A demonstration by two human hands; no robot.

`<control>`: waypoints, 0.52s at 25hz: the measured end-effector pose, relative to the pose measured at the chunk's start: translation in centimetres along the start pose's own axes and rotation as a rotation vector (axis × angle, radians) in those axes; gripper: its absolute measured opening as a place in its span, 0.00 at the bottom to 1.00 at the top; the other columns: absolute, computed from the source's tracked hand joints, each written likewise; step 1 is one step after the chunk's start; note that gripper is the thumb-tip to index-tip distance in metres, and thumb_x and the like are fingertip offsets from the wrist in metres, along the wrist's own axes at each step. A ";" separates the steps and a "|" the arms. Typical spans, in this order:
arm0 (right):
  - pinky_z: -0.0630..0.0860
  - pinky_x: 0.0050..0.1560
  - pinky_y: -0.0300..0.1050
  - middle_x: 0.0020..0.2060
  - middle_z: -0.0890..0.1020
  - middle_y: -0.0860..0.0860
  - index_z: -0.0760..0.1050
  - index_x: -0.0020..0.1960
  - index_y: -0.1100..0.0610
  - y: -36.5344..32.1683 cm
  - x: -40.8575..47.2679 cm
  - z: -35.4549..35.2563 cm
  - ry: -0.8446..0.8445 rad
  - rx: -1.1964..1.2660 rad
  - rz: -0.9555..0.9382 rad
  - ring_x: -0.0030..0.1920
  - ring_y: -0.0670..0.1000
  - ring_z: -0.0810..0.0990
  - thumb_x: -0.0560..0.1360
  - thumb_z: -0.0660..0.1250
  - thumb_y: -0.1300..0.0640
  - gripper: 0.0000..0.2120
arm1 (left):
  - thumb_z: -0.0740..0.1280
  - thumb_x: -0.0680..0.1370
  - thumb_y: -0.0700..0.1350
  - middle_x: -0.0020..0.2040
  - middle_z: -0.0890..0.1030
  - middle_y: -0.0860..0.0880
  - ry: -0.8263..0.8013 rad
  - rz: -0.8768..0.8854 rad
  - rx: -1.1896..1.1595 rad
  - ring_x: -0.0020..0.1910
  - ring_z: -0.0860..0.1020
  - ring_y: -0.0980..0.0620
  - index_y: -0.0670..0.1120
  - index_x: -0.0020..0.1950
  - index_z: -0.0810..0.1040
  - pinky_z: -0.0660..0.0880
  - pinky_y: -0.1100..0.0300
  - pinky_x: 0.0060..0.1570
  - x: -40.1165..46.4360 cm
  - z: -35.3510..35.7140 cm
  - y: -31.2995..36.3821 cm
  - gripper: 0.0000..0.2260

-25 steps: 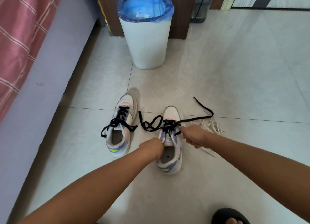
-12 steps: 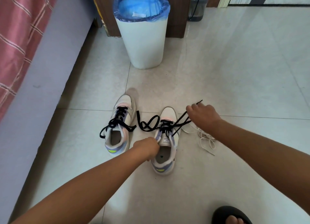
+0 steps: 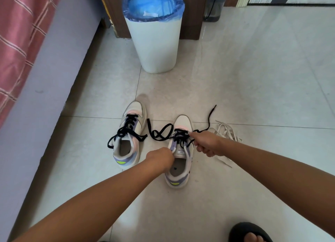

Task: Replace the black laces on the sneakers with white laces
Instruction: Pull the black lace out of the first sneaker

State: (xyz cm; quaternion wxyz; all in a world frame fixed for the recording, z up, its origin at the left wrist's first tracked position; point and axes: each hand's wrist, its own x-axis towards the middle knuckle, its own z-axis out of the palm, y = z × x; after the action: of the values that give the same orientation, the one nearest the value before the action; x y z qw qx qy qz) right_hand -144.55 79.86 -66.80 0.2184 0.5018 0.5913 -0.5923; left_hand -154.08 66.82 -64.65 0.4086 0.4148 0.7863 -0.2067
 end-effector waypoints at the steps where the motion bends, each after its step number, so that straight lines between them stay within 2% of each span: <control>1: 0.53 0.23 0.33 0.27 0.64 0.52 0.66 0.36 0.56 0.2 -0.1 0.4 -0.046 0.001 0.038 0.24 0.47 0.56 0.80 0.55 0.48 0.17 | 0.58 0.79 0.35 0.61 0.74 0.43 -0.003 -0.002 -0.004 0.59 0.76 0.43 0.41 0.69 0.65 0.72 0.55 0.54 0.0 0.0 0.0 0.18; 2: 0.53 0.23 0.33 0.27 0.65 0.52 0.66 0.36 0.56 0.4 -0.2 1.0 -0.063 -0.013 0.042 0.24 0.47 0.56 0.80 0.55 0.50 0.16 | 0.58 0.79 0.36 0.61 0.75 0.43 -0.005 -0.007 -0.018 0.59 0.76 0.43 0.41 0.68 0.65 0.72 0.55 0.54 0.1 -0.1 0.0 0.17; 4: 0.54 0.23 0.35 0.29 0.67 0.53 0.66 0.36 0.57 0.5 0.1 2.2 0.022 -0.031 -0.050 0.25 0.49 0.59 0.79 0.55 0.57 0.13 | 0.58 0.79 0.36 0.61 0.76 0.43 -0.017 -0.022 -0.023 0.59 0.77 0.43 0.41 0.67 0.67 0.72 0.55 0.55 0.2 -0.1 0.1 0.16; 6: 0.61 0.27 0.38 0.34 0.72 0.56 0.71 0.38 0.61 0.1 0.9 1.2 0.223 -0.157 -0.154 0.31 0.53 0.68 0.79 0.55 0.58 0.13 | 0.59 0.78 0.35 0.61 0.75 0.43 -0.025 -0.006 0.037 0.59 0.76 0.43 0.41 0.69 0.65 0.72 0.55 0.54 0.0 -0.2 0.1 0.18; 9: 0.67 0.41 0.45 0.44 0.77 0.63 0.74 0.50 0.67 -0.4 1.6 -5.1 0.619 -0.417 -0.223 0.46 0.60 0.77 0.79 0.56 0.59 0.12 | 0.59 0.77 0.32 0.64 0.71 0.43 -0.046 0.070 0.182 0.60 0.75 0.42 0.42 0.74 0.60 0.70 0.54 0.47 0.0 -0.3 -0.2 0.25; 10: 0.70 0.42 0.46 0.44 0.78 0.64 0.73 0.51 0.66 -0.4 1.4 -7.3 0.800 -0.601 -0.285 0.46 0.62 0.78 0.77 0.59 0.61 0.09 | 0.59 0.77 0.32 0.64 0.71 0.43 -0.053 0.078 0.200 0.60 0.74 0.42 0.42 0.73 0.62 0.69 0.55 0.46 0.1 -0.2 -0.4 0.24; 11: 0.74 0.40 0.49 0.41 0.79 0.64 0.73 0.48 0.66 -0.3 1.0 -8.7 0.942 -0.804 -0.339 0.42 0.63 0.80 0.74 0.64 0.64 0.06 | 0.59 0.77 0.32 0.64 0.71 0.44 -0.055 0.079 0.195 0.60 0.75 0.42 0.42 0.71 0.65 0.68 0.56 0.45 0.1 -0.2 -0.5 0.23; 12: 0.77 0.37 0.50 0.37 0.79 0.63 0.73 0.45 0.66 0.0 1.1 -9.3 1.034 -0.969 -0.402 0.38 0.63 0.80 0.71 0.69 0.65 0.06 | 0.59 0.77 0.32 0.62 0.72 0.44 -0.054 0.077 0.176 0.59 0.75 0.43 0.41 0.70 0.66 0.68 0.56 0.45 0.1 -0.1 -0.5 0.21; 13: 0.77 0.37 0.51 0.38 0.79 0.63 0.73 0.45 0.65 -0.1 0.6 -8.9 1.012 -1.000 -0.389 0.39 0.62 0.80 0.72 0.69 0.63 0.06 | 0.58 0.77 0.32 0.59 0.73 0.43 -0.048 0.071 0.149 0.58 0.76 0.43 0.40 0.69 0.67 0.69 0.56 0.46 0.1 -0.1 -0.6 0.19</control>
State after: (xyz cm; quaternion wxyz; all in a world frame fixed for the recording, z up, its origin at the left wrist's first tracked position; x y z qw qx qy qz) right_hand -141.85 88.30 -65.48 0.0126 0.4402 0.8975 0.0240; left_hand -154.63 66.63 -64.70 0.4023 0.4667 0.7436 -0.2598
